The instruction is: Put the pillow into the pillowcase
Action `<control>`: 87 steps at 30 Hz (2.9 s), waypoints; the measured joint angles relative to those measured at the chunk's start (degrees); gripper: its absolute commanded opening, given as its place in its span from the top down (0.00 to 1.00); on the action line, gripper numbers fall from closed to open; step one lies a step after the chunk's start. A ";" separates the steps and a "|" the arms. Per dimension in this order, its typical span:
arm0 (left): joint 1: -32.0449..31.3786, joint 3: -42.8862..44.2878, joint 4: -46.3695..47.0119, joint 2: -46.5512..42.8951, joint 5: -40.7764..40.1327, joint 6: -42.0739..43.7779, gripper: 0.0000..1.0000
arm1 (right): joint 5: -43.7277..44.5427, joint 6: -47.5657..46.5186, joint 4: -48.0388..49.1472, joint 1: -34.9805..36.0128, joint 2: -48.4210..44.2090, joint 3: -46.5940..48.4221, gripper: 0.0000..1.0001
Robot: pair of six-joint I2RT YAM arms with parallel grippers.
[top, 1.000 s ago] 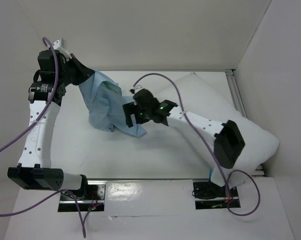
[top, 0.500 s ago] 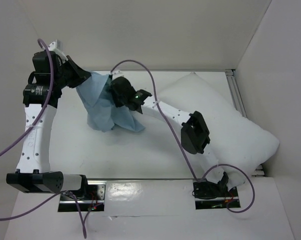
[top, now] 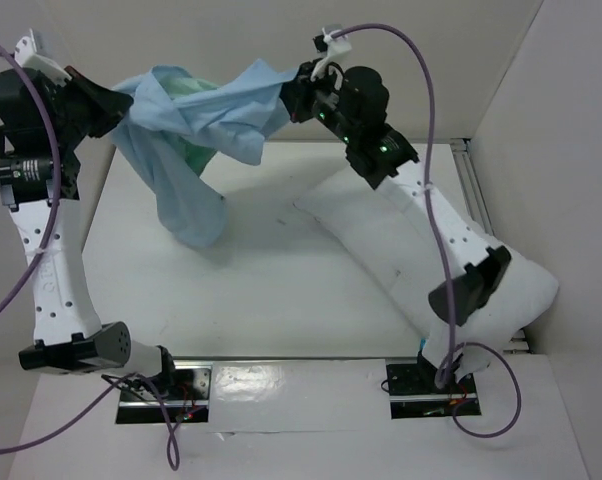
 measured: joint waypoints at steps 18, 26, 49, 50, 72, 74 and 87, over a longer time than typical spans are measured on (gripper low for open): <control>-4.24 -47.80 -5.64 -14.58 -7.82 1.40 0.16 | 5.11 2.71 -26.23 1.05 -27.06 -40.44 0.42; -1.86 -50.36 -4.92 -1.57 -19.04 -2.82 0.12 | 9.86 5.75 -31.43 3.13 -14.80 -28.46 0.05; 4.79 -51.47 0.85 18.75 -9.62 -8.79 1.00 | 6.12 21.05 -21.44 16.55 -0.87 -54.75 0.47; 4.79 -48.94 0.46 18.93 -9.11 -8.76 1.00 | 6.01 21.18 -21.09 16.52 0.17 -54.10 0.62; 5.51 -22.51 -6.73 18.16 -14.99 -4.04 0.00 | 7.72 19.56 -18.86 15.50 7.10 -43.19 0.56; 4.66 -22.82 -7.58 17.99 -16.39 -2.82 0.00 | 10.34 20.17 -22.08 16.37 2.14 -43.74 0.16; -16.28 -31.93 -4.46 1.86 -19.91 0.09 0.08 | 43.69 18.38 -39.69 1.62 0.31 -27.23 0.00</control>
